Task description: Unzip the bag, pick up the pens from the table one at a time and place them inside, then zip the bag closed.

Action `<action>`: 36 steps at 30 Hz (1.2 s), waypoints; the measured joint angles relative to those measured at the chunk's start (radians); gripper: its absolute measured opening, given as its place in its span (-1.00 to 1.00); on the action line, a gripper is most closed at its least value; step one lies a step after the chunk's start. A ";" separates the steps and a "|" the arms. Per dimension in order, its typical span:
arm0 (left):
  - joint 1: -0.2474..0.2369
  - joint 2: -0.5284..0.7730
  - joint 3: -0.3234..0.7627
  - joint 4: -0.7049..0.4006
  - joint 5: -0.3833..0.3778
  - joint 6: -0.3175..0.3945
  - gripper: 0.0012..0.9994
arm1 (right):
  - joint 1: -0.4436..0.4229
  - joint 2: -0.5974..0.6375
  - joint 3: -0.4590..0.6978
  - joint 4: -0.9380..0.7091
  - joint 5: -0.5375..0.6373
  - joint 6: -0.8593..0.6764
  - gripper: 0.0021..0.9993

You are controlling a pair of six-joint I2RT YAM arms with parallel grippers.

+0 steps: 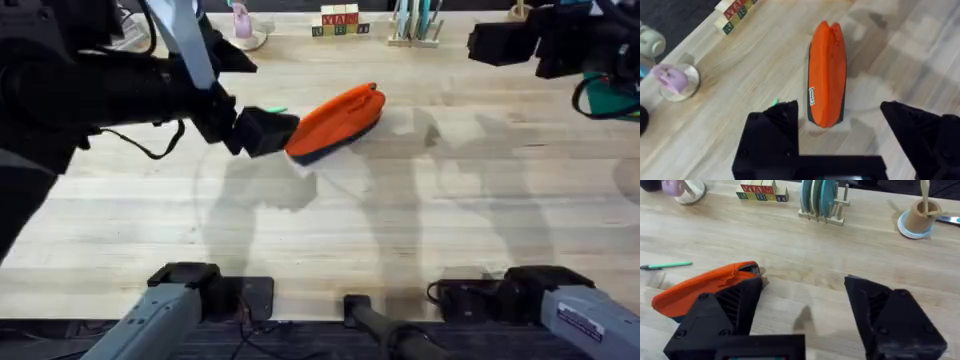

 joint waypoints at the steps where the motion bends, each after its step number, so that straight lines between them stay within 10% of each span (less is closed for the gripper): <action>1: 0.000 0.000 0.000 -0.012 0.000 0.034 0.99 | 0.000 0.000 0.000 0.000 0.000 0.000 0.99; 11: 0.000 0.000 0.000 -0.028 -0.019 0.187 0.99 | 0.000 0.000 0.000 0.001 -0.007 0.000 1.00; 36: 0.000 0.102 0.000 -0.108 -0.081 0.207 0.99 | 0.000 0.000 0.000 0.001 -0.007 -0.003 1.00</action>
